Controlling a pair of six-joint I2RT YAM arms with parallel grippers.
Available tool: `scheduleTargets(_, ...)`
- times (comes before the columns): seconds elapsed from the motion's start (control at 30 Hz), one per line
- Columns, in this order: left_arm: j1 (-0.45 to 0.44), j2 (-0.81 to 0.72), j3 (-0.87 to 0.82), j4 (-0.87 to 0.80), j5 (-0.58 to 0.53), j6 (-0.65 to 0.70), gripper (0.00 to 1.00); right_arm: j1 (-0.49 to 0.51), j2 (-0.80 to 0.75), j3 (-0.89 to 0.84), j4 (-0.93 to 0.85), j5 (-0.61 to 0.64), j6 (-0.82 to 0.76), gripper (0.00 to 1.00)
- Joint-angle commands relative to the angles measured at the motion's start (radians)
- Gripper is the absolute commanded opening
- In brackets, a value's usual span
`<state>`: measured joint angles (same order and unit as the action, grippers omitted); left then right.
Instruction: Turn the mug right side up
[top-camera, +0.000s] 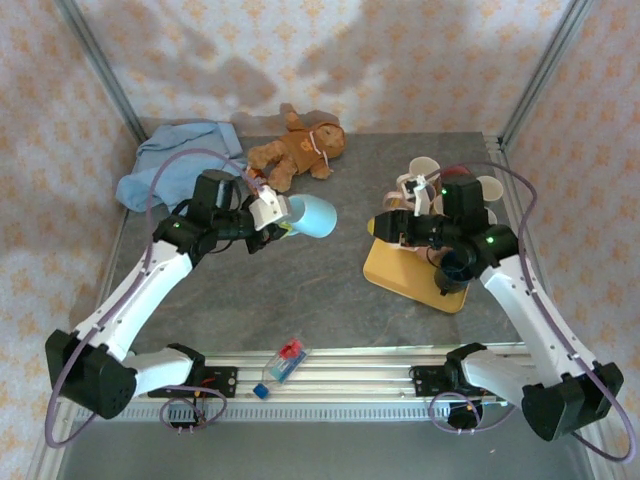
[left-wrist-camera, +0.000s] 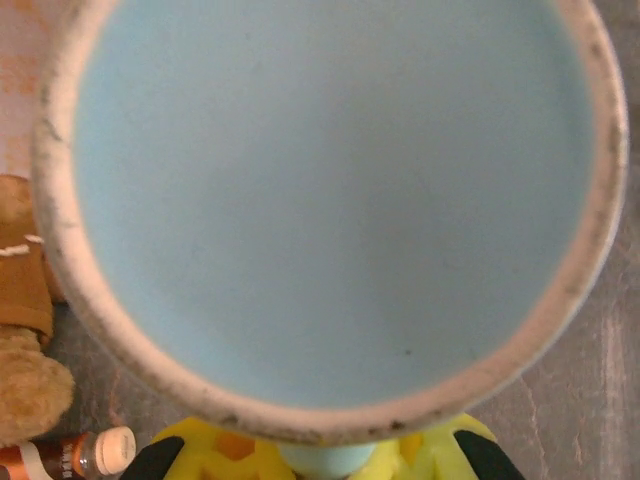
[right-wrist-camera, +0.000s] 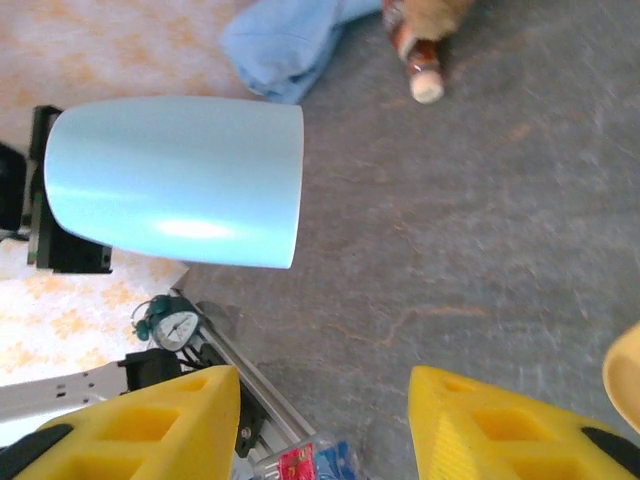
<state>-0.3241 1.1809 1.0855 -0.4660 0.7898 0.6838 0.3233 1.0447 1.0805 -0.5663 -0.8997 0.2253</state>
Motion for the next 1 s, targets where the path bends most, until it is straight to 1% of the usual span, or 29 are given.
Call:
scheduleTargets(0.0,0.025,-0.062,0.009,0.123,0.117,-0.099,0.0,-0.006,-0.025,-0.005,0.112,-0.086,-0.076,0.48)
scheduleTargets(0.2,0.058,-0.106,0.022,0.19,0.172,-0.208,0.0,-0.006,0.001,0.013,0.146,-0.145,-0.089,0.5)
scheduleTargets(0.3,0.064,-0.122,0.024,0.248,0.171,-0.276,0.0,-0.006,0.007,0.013,0.185,-0.173,-0.08,0.51)
scheduleTargets(0.4,0.066,-0.139,-0.007,0.417,0.168,-0.44,0.0,-0.007,0.011,0.011,0.214,-0.198,-0.078,0.51)
scheduleTargets(0.53,0.064,-0.156,-0.034,0.618,0.113,-0.659,0.0,-0.006,0.019,0.012,0.225,-0.208,-0.095,0.52)
scheduleTargets(0.63,0.063,-0.17,-0.035,0.692,0.077,-0.752,0.0,-0.006,0.024,0.007,0.276,-0.232,-0.083,0.52)
scheduleTargets(0.77,0.043,-0.175,-0.015,0.724,0.076,-0.8,0.0,0.002,0.044,0.03,0.324,-0.248,-0.074,0.52)
scheduleTargets(0.9,0.02,-0.167,0.019,0.749,0.095,-0.851,0.0,0.048,0.074,0.095,0.277,-0.261,-0.138,0.52)
scheduleTargets(0.97,0.003,-0.155,0.047,0.726,0.11,-0.852,0.0,0.073,0.082,0.119,0.271,-0.259,-0.163,0.52)
